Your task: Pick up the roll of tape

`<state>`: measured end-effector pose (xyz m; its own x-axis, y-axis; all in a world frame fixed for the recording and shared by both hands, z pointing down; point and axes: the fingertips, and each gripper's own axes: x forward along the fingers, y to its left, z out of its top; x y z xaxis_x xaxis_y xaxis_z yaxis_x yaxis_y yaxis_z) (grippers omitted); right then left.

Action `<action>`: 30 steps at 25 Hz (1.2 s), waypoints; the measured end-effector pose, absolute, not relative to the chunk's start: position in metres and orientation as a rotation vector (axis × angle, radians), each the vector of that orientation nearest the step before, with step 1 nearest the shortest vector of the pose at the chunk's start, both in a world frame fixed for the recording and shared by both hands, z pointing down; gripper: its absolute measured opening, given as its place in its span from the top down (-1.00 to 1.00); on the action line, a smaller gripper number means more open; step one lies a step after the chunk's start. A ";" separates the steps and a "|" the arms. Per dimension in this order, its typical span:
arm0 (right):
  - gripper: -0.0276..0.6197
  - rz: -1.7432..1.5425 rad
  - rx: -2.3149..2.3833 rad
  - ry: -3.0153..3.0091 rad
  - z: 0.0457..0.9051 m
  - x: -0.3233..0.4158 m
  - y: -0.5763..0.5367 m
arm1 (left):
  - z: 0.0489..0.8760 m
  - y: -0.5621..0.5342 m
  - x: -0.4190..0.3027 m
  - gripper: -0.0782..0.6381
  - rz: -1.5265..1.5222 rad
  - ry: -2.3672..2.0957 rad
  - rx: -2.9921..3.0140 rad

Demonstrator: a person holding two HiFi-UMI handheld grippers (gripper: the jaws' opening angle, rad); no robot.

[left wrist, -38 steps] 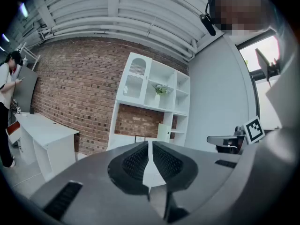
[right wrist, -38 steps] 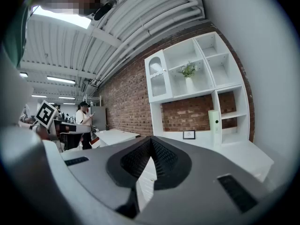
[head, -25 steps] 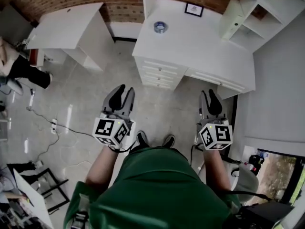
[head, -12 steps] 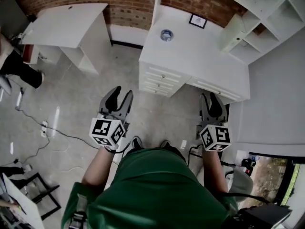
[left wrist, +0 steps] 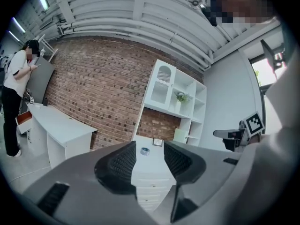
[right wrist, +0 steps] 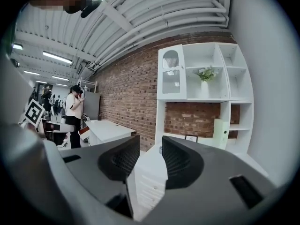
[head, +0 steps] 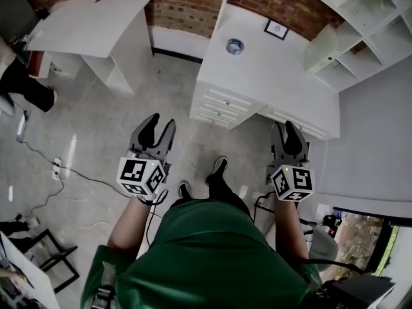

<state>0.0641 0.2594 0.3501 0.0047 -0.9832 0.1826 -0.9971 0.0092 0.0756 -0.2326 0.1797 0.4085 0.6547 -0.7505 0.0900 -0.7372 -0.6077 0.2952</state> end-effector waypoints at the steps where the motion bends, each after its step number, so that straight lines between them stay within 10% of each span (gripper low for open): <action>1: 0.41 0.118 2.079 -2.101 0.352 0.064 0.253 | 0.410 0.176 -0.232 0.24 -0.056 -1.192 2.564; 30: 0.54 0.282 1.851 -2.422 0.392 0.204 0.027 | 0.391 0.016 -0.076 0.24 0.150 -1.446 2.519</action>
<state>0.2039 0.0268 0.3924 -0.2669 -0.9477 0.1749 -0.9625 0.2532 -0.0969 -0.0765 0.0155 0.3910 0.5069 -0.8377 0.2032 -0.8616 -0.4851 0.1493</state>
